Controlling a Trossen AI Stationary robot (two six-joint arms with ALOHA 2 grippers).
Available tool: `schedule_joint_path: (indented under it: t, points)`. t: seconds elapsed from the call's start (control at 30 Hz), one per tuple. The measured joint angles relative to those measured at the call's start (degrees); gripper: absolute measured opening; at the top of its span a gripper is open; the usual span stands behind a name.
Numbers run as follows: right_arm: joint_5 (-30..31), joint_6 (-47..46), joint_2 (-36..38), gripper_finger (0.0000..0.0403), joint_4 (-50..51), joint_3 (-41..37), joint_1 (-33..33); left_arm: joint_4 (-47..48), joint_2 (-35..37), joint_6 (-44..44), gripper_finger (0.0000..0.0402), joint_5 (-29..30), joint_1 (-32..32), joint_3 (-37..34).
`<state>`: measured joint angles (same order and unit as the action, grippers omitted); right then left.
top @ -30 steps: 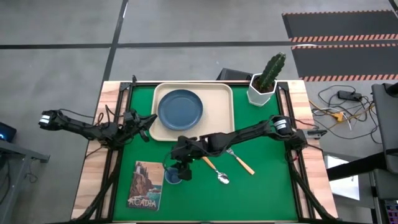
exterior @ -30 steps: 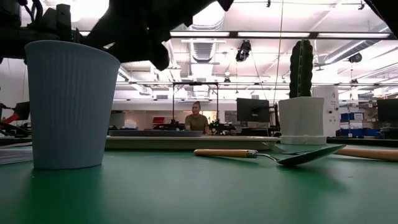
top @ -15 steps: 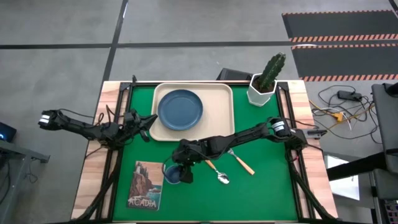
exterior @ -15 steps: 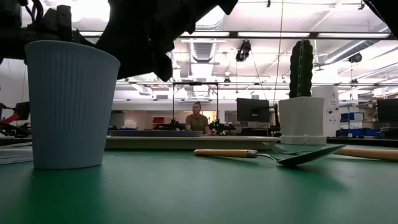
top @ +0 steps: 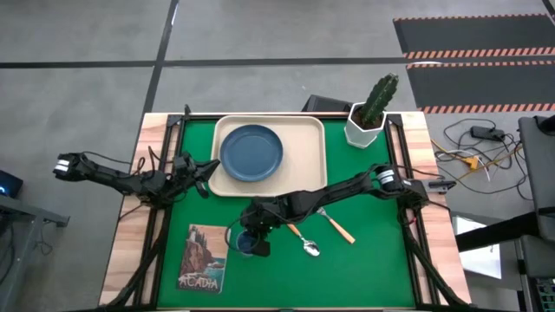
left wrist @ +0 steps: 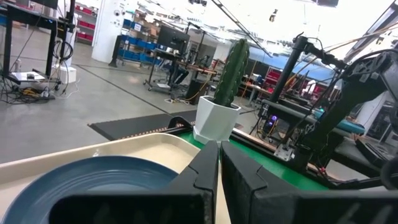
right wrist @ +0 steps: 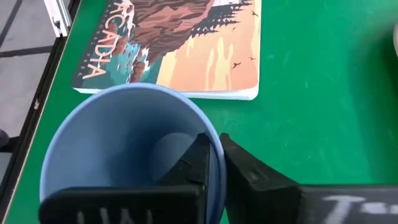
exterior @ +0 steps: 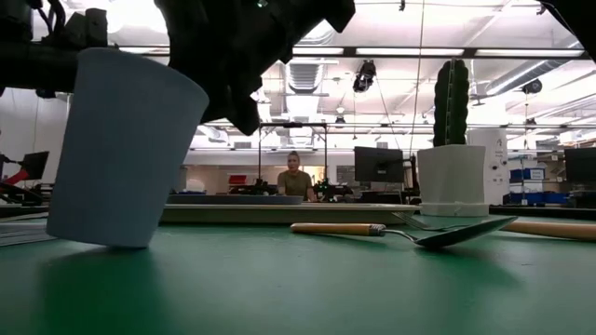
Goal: Pick and place plate/cup/fork/spoon on tray
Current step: Put the blue cup on the white tray
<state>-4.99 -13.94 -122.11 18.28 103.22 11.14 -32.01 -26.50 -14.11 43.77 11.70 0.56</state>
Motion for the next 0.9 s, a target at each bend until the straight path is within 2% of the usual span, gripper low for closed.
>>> schedule_joint_path:
  t: [0.2,0.37,0.47,0.7,0.9]
  points:
    - [0.0,-1.0,0.6,0.001,3.8,1.5,-0.1,0.0,-0.1,0.0,0.0,0.0,0.0,0.0]
    - [0.2,1.5,0.6,0.0009,17.7,7.9,-1.3,0.0,-0.1,-0.2,0.0,0.0,0.0,0.0]
    - [2.6,3.9,0.7,0.0009,26.5,12.4,-3.0,0.0,-0.1,-0.3,0.0,0.0,0.0,0.0]
    - [7.9,9.1,1.1,0.0009,43.6,20.5,-8.8,0.0,-0.1,-0.3,0.0,0.0,0.0,0.0]
    - [9.7,11.9,3.9,0.0009,47.9,19.8,-16.5,0.0,-0.1,-0.3,0.0,0.0,0.0,0.0]
